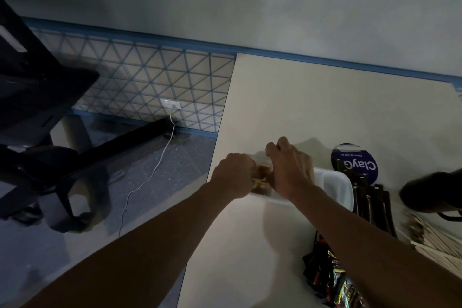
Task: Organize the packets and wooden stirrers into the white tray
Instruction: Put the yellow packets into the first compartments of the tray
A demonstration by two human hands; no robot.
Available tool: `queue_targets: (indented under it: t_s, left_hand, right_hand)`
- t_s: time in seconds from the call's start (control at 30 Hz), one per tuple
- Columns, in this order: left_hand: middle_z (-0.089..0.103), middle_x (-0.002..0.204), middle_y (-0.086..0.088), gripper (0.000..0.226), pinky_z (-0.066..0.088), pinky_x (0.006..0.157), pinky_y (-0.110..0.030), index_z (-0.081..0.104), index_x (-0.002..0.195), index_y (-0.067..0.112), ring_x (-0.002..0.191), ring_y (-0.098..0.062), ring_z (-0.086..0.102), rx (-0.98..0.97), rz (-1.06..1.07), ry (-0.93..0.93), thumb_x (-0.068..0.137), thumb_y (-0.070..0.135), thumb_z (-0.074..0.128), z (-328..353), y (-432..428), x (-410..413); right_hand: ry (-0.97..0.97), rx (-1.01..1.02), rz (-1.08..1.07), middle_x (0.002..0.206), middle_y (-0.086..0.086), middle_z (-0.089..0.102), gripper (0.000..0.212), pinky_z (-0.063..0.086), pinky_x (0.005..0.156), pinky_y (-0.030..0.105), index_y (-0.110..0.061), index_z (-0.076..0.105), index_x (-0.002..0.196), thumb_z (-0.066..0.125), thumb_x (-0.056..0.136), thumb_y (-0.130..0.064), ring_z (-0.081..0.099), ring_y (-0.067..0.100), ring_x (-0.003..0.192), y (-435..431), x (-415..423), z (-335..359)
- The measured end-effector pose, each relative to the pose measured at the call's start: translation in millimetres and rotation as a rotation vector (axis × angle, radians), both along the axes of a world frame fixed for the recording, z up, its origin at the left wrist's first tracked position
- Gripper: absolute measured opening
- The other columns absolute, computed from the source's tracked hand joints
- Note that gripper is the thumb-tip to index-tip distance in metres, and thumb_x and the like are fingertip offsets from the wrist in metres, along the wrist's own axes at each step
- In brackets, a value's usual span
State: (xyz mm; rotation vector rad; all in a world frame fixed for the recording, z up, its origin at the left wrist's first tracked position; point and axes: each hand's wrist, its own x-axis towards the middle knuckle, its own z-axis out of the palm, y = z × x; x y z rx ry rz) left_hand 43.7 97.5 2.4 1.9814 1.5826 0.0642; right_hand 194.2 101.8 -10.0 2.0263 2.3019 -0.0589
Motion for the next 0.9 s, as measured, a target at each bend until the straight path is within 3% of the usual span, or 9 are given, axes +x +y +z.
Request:
queue_targets:
  t_s: [0.13,0.27,0.47,0.53,0.67,0.9]
  left_hand:
    - [0.067,0.097,-0.004,0.02,0.051,0.068,-0.028,0.072,0.105,0.018,0.083,-0.022,0.064,0.03,0.019,0.029,0.087,0.024,0.068,-5.4,-1.9,1.5]
    - [0.065,0.097,-0.005,0.021,0.052,0.068,-0.031,0.071,0.105,0.016,0.085,-0.024,0.065,0.049,0.034,0.047,0.087,0.026,0.066,-8.7,-1.7,2.8]
    - [0.067,0.095,-0.004,0.023,0.045,0.062,-0.027,0.072,0.106,0.017,0.077,-0.019,0.061,0.072,0.063,0.047,0.089,0.031,0.066,-12.1,0.9,2.4]
    - [0.067,0.098,-0.004,0.023,0.049,0.065,-0.027,0.072,0.108,0.018,0.081,-0.02,0.064,0.073,0.073,0.042,0.089,0.03,0.066,-13.0,1.9,2.8]
    - [0.067,0.1,-0.003,0.028,0.053,0.072,-0.027,0.07,0.11,0.017,0.082,-0.018,0.063,0.074,0.073,0.034,0.088,0.034,0.068,-14.9,2.8,4.0]
    - [0.067,0.104,-0.004,0.025,0.055,0.074,-0.031,0.07,0.109,0.018,0.088,-0.022,0.066,0.074,0.1,0.068,0.088,0.031,0.068,-14.8,4.9,7.1]
  right_hand:
    - [-0.077,-0.041,0.063,0.108,0.001,0.053,0.034,0.048,0.07,0.033,-0.024,0.058,0.112,0.071,0.082,-0.034,0.058,0.019,0.092,6.6,-2.9,1.9]
    - [-0.098,-0.054,0.099,0.106,0.0,0.058,0.031,0.041,0.068,0.031,-0.024,0.058,0.111,0.069,0.084,-0.036,0.059,0.02,0.096,11.6,-4.1,0.8]
    - [-0.053,-0.023,0.147,0.099,0.0,0.059,0.028,0.044,0.064,0.031,-0.022,0.06,0.104,0.072,0.081,-0.032,0.059,0.02,0.089,12.1,0.2,-2.8]
    - [-0.017,-0.001,0.169,0.094,0.0,0.061,0.024,0.05,0.065,0.032,-0.02,0.062,0.101,0.072,0.081,-0.029,0.06,0.021,0.086,11.1,3.1,-4.1]
    - [0.055,0.059,0.207,0.082,0.0,0.065,0.021,0.042,0.057,0.029,-0.018,0.062,0.091,0.075,0.076,-0.026,0.061,0.023,0.076,8.8,9.6,-8.4]
    - [0.212,0.148,0.256,0.059,0.003,0.063,0.017,0.046,0.047,0.029,-0.012,0.068,0.073,0.082,0.066,-0.017,0.058,0.028,0.055,7.3,22.5,-12.1]
